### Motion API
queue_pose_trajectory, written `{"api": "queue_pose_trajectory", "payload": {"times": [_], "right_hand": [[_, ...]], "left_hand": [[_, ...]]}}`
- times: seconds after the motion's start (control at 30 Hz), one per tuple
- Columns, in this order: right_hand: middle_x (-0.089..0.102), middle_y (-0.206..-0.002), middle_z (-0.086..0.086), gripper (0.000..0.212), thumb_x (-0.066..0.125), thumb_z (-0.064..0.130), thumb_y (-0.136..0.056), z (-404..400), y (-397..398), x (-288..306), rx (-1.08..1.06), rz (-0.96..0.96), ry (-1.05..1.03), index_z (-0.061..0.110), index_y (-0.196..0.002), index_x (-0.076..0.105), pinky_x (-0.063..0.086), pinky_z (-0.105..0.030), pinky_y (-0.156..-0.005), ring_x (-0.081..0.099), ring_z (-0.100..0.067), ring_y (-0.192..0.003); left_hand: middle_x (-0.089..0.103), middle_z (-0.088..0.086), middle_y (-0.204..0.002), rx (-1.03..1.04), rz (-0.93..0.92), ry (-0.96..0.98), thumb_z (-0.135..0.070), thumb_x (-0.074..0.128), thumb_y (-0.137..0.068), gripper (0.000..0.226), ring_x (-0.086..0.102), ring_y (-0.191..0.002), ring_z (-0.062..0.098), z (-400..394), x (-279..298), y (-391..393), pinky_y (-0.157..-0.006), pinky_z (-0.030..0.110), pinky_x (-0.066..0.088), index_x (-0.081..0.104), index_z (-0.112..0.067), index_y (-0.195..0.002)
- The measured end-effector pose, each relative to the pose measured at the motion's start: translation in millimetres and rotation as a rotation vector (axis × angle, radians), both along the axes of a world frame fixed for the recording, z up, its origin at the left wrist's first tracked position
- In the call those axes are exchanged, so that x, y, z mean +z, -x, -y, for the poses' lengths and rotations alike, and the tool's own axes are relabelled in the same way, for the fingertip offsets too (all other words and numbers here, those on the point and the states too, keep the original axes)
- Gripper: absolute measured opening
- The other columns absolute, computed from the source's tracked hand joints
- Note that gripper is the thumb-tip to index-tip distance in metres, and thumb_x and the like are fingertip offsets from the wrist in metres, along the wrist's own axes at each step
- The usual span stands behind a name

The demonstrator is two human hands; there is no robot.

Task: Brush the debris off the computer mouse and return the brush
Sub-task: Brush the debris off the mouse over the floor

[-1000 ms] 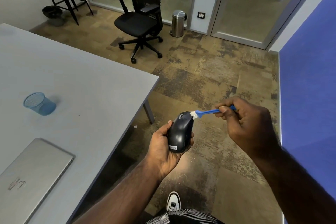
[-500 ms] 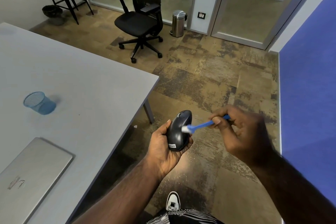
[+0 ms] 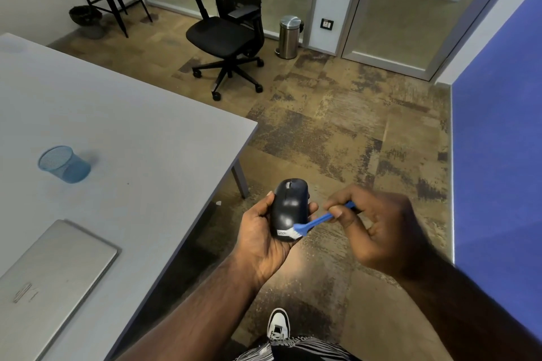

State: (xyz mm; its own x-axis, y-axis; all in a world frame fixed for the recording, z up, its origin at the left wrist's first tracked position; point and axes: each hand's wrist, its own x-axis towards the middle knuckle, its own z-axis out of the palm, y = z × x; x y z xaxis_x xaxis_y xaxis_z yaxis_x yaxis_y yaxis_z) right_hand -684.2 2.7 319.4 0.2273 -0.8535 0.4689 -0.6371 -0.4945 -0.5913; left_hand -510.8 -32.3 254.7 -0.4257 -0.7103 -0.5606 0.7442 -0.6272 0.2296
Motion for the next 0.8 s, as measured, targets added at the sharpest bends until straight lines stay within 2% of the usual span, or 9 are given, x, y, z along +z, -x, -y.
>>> {"api": "queue_pose_trajectory", "payload": {"times": [0.07,0.17,0.23,0.4,0.53,0.6,0.67,0.73,0.8], "right_hand": [[0.071,-0.076,0.009,0.017,0.055,0.02,-0.09,-0.1,-4.4,-4.4,-0.014,-0.054,-0.009,0.014,-0.092,0.07,0.048,-0.016,-0.052,0.062,0.001,-0.064],[0.061,-0.066,0.012,0.021,0.051,0.021,-0.091,7.3,-4.6,-5.4,-0.174,-0.097,0.029,0.011,-0.091,0.07,0.03,-0.004,-0.046,0.045,0.008,-0.049],[0.066,-0.067,0.006,0.021,0.051,0.022,-0.092,12.0,-1.2,-3.9,-0.218,-0.098,0.04,0.012,-0.094,0.07,0.032,-0.007,-0.042,0.046,0.005,-0.049],[0.068,-0.073,0.007,0.017,0.054,0.021,-0.088,5.8,-4.2,-5.2,0.046,-0.157,-0.073,0.017,-0.094,0.069,0.044,-0.015,-0.049,0.055,0.003,-0.058],[0.064,-0.069,0.01,0.021,0.052,0.022,-0.091,11.3,1.3,-3.8,-0.099,-0.108,-0.002,0.012,-0.093,0.071,0.04,-0.008,-0.046,0.05,0.008,-0.053],[0.069,-0.071,0.005,0.019,0.054,0.019,-0.091,12.3,6.9,-1.9,-0.146,-0.078,0.044,0.01,-0.093,0.071,0.044,-0.015,-0.044,0.055,0.003,-0.053],[0.071,-0.072,0.001,0.018,0.055,0.018,-0.09,8.2,9.4,-2.9,-0.102,-0.061,0.02,0.011,-0.092,0.07,0.05,-0.03,-0.044,0.063,-0.01,-0.054],[0.071,-0.073,0.002,0.018,0.054,0.02,-0.089,2.8,9.1,-7.1,-0.069,-0.09,-0.014,0.012,-0.091,0.07,0.052,-0.031,-0.047,0.065,-0.011,-0.058],[0.068,-0.071,0.006,0.017,0.054,0.019,-0.089,2.4,12.4,-10.7,-0.138,-0.098,-0.016,0.013,-0.091,0.069,0.049,-0.024,-0.044,0.06,-0.005,-0.054]], "left_hand": [[0.07,0.027,-0.104,-0.032,0.014,0.03,-0.031,0.039,-0.099,0.051,0.072,-0.08,0.036,-0.4,-2.0,1.2,-0.074,0.046,0.058,0.076,0.004,-0.094],[0.062,0.029,-0.124,-0.081,0.015,0.038,-0.034,0.041,-0.096,0.05,0.065,-0.097,0.04,0.7,-1.9,1.8,-0.087,0.049,0.053,0.065,0.004,-0.118],[0.06,0.029,-0.124,-0.095,0.023,0.042,-0.035,0.04,-0.095,0.051,0.063,-0.097,0.039,1.8,-3.0,1.6,-0.085,0.048,0.054,0.065,0.003,-0.119],[0.062,0.026,-0.126,-0.118,0.051,0.05,-0.039,0.033,-0.101,0.054,0.066,-0.1,0.036,0.2,-4.8,0.6,-0.099,0.051,0.043,0.057,0.0,-0.129],[0.053,0.024,-0.14,-0.113,0.062,0.059,-0.035,0.037,-0.099,0.05,0.06,-0.107,0.036,4.1,-4.2,-0.9,-0.091,0.052,0.049,0.053,-0.002,-0.134],[0.055,0.022,-0.138,-0.081,0.051,0.04,-0.034,0.038,-0.099,0.048,0.061,-0.105,0.035,5.4,-4.6,-2.2,-0.086,0.051,0.051,0.055,-0.002,-0.131],[0.058,0.022,-0.134,-0.054,0.033,0.011,-0.033,0.038,-0.099,0.046,0.062,-0.105,0.035,5.3,-5.9,-3.7,-0.092,0.053,0.048,0.058,-0.001,-0.126],[0.059,0.024,-0.132,-0.041,-0.004,-0.011,-0.033,0.039,-0.098,0.048,0.061,-0.11,0.037,4.7,-6.7,-5.1,-0.102,0.056,0.042,0.057,0.001,-0.127],[0.06,0.026,-0.131,-0.029,-0.036,-0.016,-0.033,0.038,-0.099,0.047,0.062,-0.108,0.038,4.5,-7.1,-5.4,-0.097,0.057,0.046,0.057,0.001,-0.126]]}}
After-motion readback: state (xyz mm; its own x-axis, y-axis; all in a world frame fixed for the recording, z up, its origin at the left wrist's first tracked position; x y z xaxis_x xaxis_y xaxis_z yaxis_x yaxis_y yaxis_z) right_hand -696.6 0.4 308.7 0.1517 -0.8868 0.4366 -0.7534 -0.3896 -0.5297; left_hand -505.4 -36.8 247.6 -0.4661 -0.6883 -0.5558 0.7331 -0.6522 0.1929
